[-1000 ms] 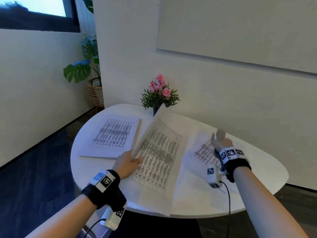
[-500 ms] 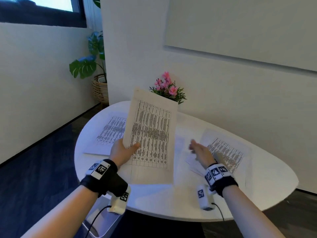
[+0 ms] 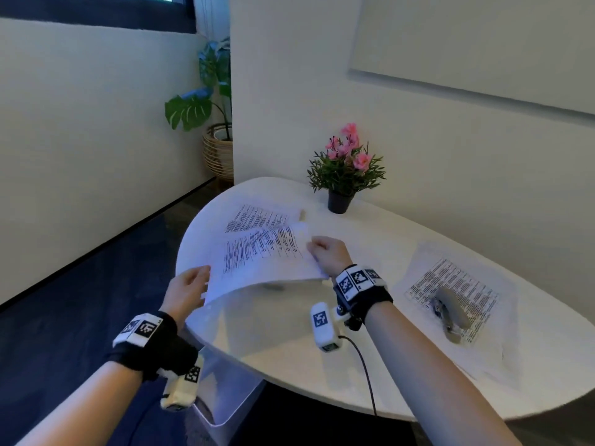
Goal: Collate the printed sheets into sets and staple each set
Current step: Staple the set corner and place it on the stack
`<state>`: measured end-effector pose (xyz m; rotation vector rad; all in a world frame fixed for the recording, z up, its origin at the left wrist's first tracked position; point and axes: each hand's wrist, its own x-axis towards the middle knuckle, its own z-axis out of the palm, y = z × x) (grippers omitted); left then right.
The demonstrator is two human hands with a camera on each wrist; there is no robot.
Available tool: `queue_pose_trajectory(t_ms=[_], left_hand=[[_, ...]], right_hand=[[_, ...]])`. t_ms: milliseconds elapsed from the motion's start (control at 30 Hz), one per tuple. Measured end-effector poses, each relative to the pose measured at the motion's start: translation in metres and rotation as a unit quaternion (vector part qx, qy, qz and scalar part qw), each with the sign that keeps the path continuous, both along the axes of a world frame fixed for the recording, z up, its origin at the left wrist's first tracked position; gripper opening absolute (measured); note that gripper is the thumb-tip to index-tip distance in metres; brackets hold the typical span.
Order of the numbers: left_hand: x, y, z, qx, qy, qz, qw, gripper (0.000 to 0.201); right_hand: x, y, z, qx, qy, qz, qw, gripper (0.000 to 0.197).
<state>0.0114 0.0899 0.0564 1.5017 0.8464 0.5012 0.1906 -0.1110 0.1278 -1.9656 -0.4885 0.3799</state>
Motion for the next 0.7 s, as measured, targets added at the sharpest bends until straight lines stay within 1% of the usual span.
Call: queue_pose_trajectory(t_ms=[33, 67, 133, 200, 267, 300, 333, 400, 433, 467, 533, 600, 633, 700], left_hand=[[-0.005, 0.006, -0.009, -0.014, -0.006, -0.002, 1.000, 0.027], [-0.011, 0.011, -0.017, -0.009, -0.006, 0.000, 1.000, 0.027], [-0.021, 0.018, -0.033, 0.049, 0.012, 0.012, 0.999, 0.024], [-0.027, 0.021, -0.048, 0.128, 0.071, 0.010, 0.989, 0.029], [-0.032, 0.019, -0.063, 0.220, 0.153, -0.024, 0.963, 0.039], [-0.033, 0.018, -0.070, 0.244, 0.175, -0.034, 0.953, 0.044], [-0.035, 0.016, -0.075, 0.250, 0.181, -0.038, 0.950, 0.047], [-0.037, 0.011, -0.083, 0.245, 0.163, -0.043, 0.955, 0.049], [-0.038, 0.009, -0.086, 0.245, 0.155, -0.045, 0.956, 0.050], [-0.040, 0.008, -0.089, 0.248, 0.152, -0.048, 0.956, 0.050], [-0.042, 0.008, -0.091, 0.251, 0.147, -0.053, 0.955, 0.049], [-0.043, 0.008, -0.092, 0.244, 0.137, -0.052, 0.959, 0.050], [-0.043, 0.007, -0.093, 0.238, 0.131, -0.052, 0.961, 0.050], [-0.042, 0.007, -0.094, 0.237, 0.124, -0.051, 0.962, 0.050]], right_hand=[[0.003, 0.014, 0.001, 0.014, -0.012, -0.005, 1.000, 0.019], [0.005, 0.026, 0.002, 0.027, -0.015, -0.013, 0.999, 0.020], [0.009, 0.047, 0.000, 0.048, -0.013, -0.029, 0.998, 0.018], [0.013, 0.061, -0.011, 0.050, -0.006, -0.059, 0.997, 0.024], [0.016, 0.071, -0.029, 0.032, 0.041, -0.090, 0.995, 0.028], [0.016, 0.074, -0.039, 0.007, 0.066, -0.096, 0.993, 0.028], [0.016, 0.078, -0.048, -0.028, 0.083, -0.096, 0.991, 0.026], [0.017, 0.081, -0.065, -0.112, 0.104, -0.079, 0.985, 0.021], [0.018, 0.081, -0.071, -0.140, 0.107, -0.071, 0.982, 0.018], [0.019, 0.081, -0.075, -0.158, 0.105, -0.064, 0.980, 0.015], [0.019, 0.080, -0.076, -0.159, 0.104, -0.050, 0.980, 0.012], [0.021, 0.083, -0.074, -0.165, 0.085, -0.052, 0.981, 0.030], [0.023, 0.085, -0.073, -0.172, 0.057, -0.063, 0.981, 0.038], [0.021, 0.090, -0.068, -0.177, 0.007, -0.089, 0.980, 0.042]])
